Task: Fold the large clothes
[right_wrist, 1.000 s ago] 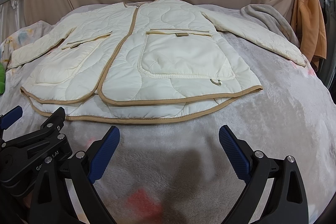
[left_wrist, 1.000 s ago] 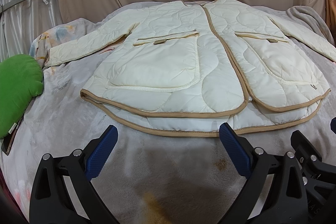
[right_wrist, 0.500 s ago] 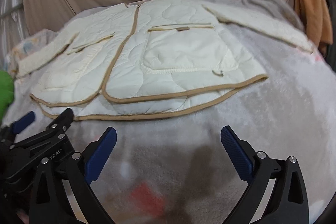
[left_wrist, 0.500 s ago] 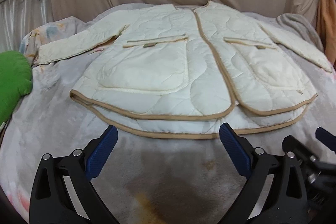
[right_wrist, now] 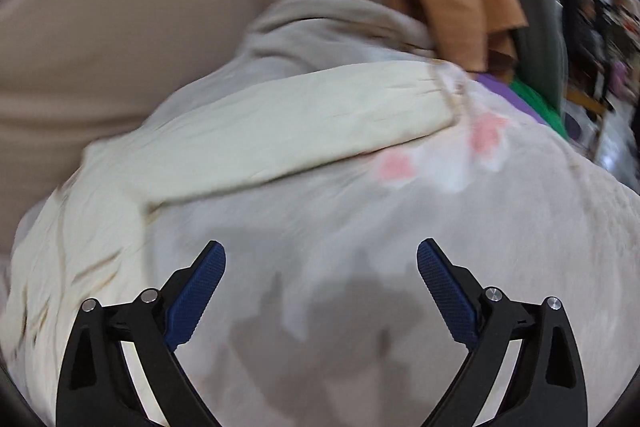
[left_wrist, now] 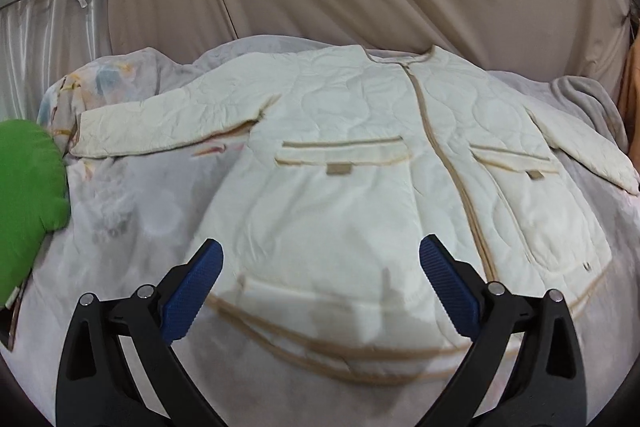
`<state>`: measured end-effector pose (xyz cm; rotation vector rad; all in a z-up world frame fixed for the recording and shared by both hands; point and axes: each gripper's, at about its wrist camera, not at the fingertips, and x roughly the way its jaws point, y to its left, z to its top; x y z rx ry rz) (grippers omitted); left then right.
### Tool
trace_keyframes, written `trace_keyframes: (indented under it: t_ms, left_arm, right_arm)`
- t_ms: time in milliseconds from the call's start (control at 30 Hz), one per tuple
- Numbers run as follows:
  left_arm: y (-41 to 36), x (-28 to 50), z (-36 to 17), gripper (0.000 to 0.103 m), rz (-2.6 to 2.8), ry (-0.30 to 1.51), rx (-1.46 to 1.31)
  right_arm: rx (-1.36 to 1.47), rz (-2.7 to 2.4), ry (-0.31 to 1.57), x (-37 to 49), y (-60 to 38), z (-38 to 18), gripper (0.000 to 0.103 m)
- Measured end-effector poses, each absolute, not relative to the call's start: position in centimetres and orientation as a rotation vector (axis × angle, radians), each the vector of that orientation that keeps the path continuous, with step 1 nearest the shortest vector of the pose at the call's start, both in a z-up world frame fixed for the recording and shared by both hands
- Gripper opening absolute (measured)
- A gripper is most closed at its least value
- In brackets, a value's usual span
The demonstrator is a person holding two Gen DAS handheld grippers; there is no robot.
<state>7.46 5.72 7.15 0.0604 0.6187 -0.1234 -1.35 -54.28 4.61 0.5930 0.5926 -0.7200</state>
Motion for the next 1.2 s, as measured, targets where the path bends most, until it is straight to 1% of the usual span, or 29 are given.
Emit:
trace_keyframes:
  t_ms: [100,200,267,367,400,433,467,500,533,600,667,767,867,967,1000,1033,1067,1100,1133,1200]
  left_arm:
    - [6.4,10.2,7.5,0.097,-0.132,0.637,0.051]
    - [6.7,12.7,7.4,0.097,-0.116,0.647,0.059]
    - [6.8,14.2,7.4,0.097,-0.101,0.653,0.066]
    - [7.4,16.3,7.1,0.097,-0.087,0.673,0.043]
    - [7.6,16.8,6.9,0.097,-0.085,0.682,0.034]
    - [7.9,17.5,6.8,0.097,-0.085,0.693,0.022]
    - [8.0,18.1,6.6,0.097,-0.082,0.701,0.014]
    - [8.2,18.6,6.4,0.097,-0.077,0.708,0.007]
    - [8.3,19.0,6.3,0.096,-0.073,0.713,0.001]
    - [8.8,19.7,6.3,0.096,-0.057,0.71,-0.011]
    - [8.9,20.2,6.5,0.096,-0.05,0.698,-0.012]
    - [8.8,20.8,7.3,0.096,-0.047,0.667,-0.011]
    - [8.9,21.2,8.2,0.096,-0.056,0.639,-0.024]
    - [8.9,21.7,9.0,0.096,-0.076,0.619,-0.047]
    - [8.9,22.0,9.2,0.096,-0.084,0.618,-0.052]
    - [8.8,22.3,9.4,0.096,-0.095,0.62,-0.057]
    - [8.7,22.7,9.5,0.096,-0.113,0.627,-0.066]
    - [8.6,23.1,9.5,0.096,-0.134,0.636,-0.074]
    - [8.5,23.7,9.5,0.096,-0.158,0.653,-0.081]
    - [8.1,25.1,9.3,0.096,-0.222,0.707,-0.104]
  right_arm:
    - [0.644,-0.777,0.605,-0.1,-59.5,3.2,0.094]
    - [0.708,-0.799,0.602,1.0,-63.5,1.9,0.091]
    - [0.769,-0.795,0.601,1.6,-65.3,0.9,0.087]
    - [0.842,-0.807,0.588,2.5,-67.0,0.1,0.073]
    - [0.848,-0.805,0.574,2.8,-67.2,0.3,0.063]
    - [0.852,-0.79,0.565,3.5,-67.4,0.4,0.042]
    - [0.858,-0.783,0.566,4.3,-67.5,0.7,0.032]
    - [0.868,-0.775,0.557,5.2,-67.5,1.1,0.015]
    - [0.87,-0.765,0.534,5.9,-67.5,1.7,0.013]
    - [0.834,-0.71,0.483,7.9,-66.2,4.1,0.012]
    - [0.758,-0.609,0.439,11.1,-63.0,7.7,0.012]
    - [0.609,-0.372,0.408,17.3,-54.6,12.7,0.012]
    - [0.436,-0.139,0.432,23.3,-43.6,15.3,0.012]
    - [0.272,0.079,0.51,28.5,-31.4,14.5,0.012]
    - [0.201,0.129,0.547,30.2,-27.0,13.4,0.013]
    - [0.15,0.16,0.575,31.3,-23.9,12.3,0.017]
    - [0.1,0.183,0.602,32.4,-20.9,10.9,0.018]
    - [0.05,0.215,0.637,33.3,-17.8,9.2,0.025]
    - [0.016,0.237,0.661,33.6,-15.7,8.0,0.035]
    - [-0.063,0.265,0.675,33.1,-12.5,6.2,0.042]
